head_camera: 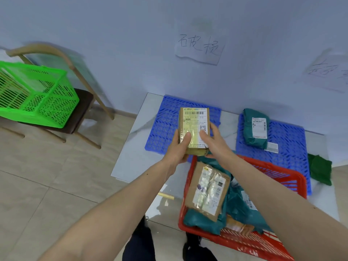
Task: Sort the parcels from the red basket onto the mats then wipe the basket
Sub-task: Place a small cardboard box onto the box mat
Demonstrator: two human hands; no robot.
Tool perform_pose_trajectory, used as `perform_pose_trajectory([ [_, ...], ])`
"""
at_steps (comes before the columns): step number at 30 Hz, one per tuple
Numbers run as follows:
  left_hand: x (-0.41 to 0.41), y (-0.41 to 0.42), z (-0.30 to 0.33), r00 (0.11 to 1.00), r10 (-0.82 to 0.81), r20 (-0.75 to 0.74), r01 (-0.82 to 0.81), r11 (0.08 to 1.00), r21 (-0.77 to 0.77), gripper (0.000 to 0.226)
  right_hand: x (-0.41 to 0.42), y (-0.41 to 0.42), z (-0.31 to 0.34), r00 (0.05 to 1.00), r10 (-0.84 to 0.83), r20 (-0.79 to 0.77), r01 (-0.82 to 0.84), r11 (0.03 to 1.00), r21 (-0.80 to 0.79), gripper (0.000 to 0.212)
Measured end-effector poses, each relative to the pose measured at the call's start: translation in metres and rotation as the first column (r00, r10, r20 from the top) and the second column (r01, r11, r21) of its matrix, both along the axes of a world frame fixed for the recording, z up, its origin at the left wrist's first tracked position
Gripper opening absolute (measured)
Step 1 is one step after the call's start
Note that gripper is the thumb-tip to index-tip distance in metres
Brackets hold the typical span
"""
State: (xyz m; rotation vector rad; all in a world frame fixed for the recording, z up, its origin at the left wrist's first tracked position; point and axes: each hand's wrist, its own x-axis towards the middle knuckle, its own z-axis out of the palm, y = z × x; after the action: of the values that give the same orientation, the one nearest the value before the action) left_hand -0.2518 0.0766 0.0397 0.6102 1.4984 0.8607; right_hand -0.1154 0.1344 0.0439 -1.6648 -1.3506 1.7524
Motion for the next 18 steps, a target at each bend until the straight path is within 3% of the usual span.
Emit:
perform_pose_trajectory([
  [4, -0.053, 0.017, -0.009, 0.997, -0.072, -0.001, 0.071, 0.997, -0.023, 0.019, -0.048, 0.005, -0.008, 0.996, -0.088, -0.019, 0.088, 0.996, -0.014, 0.045],
  [10, -0.117, 0.046, -0.023, 0.986, -0.164, -0.033, 0.163, 0.986, -0.033, 0.047, -0.11, 0.018, -0.018, 0.989, -0.142, -0.031, 0.142, 0.99, 0.005, 0.048],
  [18, -0.15, 0.103, -0.058, 0.986, -0.165, -0.015, 0.163, 0.983, -0.084, 0.04, -0.143, 0.07, -0.057, 0.98, -0.199, -0.026, 0.199, 0.98, -0.015, 0.048],
])
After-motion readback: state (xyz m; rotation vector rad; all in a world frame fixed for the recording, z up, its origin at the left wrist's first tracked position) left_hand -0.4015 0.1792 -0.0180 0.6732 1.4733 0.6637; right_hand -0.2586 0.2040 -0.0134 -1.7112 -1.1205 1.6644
